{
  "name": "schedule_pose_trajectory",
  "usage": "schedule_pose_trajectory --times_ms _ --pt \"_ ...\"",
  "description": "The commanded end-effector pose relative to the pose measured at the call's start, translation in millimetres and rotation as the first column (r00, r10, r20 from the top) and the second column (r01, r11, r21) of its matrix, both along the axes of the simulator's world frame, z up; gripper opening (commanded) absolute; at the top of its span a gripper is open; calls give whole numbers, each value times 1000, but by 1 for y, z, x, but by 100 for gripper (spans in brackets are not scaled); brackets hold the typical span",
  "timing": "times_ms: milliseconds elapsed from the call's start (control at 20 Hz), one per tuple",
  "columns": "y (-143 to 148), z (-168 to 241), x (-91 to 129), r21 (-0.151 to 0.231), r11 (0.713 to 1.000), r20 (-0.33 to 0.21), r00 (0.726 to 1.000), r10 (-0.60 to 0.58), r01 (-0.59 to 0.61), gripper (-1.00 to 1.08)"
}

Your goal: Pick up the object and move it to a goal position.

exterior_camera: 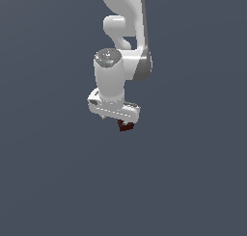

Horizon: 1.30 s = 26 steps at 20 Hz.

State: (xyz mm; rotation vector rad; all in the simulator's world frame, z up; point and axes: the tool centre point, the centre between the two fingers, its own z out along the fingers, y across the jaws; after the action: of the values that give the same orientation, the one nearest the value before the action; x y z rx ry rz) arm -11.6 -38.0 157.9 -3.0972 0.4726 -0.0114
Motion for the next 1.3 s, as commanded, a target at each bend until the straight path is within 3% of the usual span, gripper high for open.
schedule_pose_trajectory --times_ms 0,300,600,900,1250 --pt "4 -6 -3 2 998 -1 998 -62 62 100" --pt "14 -19 -12 4 978 -5 978 -210 210 100" --pt "22 -32 -21 5 935 -9 935 -355 355 100" --pt "30 -45 -31 3 871 -11 871 -492 492 100" --pt "39 -59 -43 0 770 -13 770 -637 638 100"
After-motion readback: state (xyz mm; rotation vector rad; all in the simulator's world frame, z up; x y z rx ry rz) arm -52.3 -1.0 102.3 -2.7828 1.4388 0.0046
